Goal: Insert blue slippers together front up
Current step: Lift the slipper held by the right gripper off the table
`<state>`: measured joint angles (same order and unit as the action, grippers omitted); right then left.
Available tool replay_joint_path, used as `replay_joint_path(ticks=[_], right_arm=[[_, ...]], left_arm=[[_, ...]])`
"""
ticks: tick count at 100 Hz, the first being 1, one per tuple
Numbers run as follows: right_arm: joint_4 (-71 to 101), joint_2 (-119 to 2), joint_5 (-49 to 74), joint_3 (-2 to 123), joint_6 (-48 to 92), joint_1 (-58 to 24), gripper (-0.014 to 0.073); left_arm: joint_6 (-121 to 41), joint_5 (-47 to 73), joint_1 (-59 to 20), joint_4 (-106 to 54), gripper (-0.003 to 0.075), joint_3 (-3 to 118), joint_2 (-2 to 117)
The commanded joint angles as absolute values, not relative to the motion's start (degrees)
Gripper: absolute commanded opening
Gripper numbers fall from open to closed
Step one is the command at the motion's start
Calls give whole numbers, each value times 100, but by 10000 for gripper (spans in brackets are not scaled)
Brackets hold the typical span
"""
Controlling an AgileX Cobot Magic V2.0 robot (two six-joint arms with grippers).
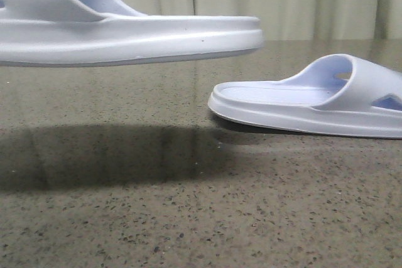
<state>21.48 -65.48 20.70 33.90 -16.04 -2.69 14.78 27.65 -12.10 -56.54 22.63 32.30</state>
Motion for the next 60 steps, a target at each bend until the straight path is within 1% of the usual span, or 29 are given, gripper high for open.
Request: replay_joint_path(ticks=[1,34,60], right_arm=[[2355,-6503,2045,3542,-1625,-234,337],[2614,-6503,2047,3542,-1625,-234,333],[2627,-6503,2036,3542,-1625,-234,207]], left_arm=[[1469,2565,-1253,-5876,16,2495,3238],[1469,2565,-1253,-5876,16,2495,3238],[1469,2569,-1253,-5876,16,2495,3238]])
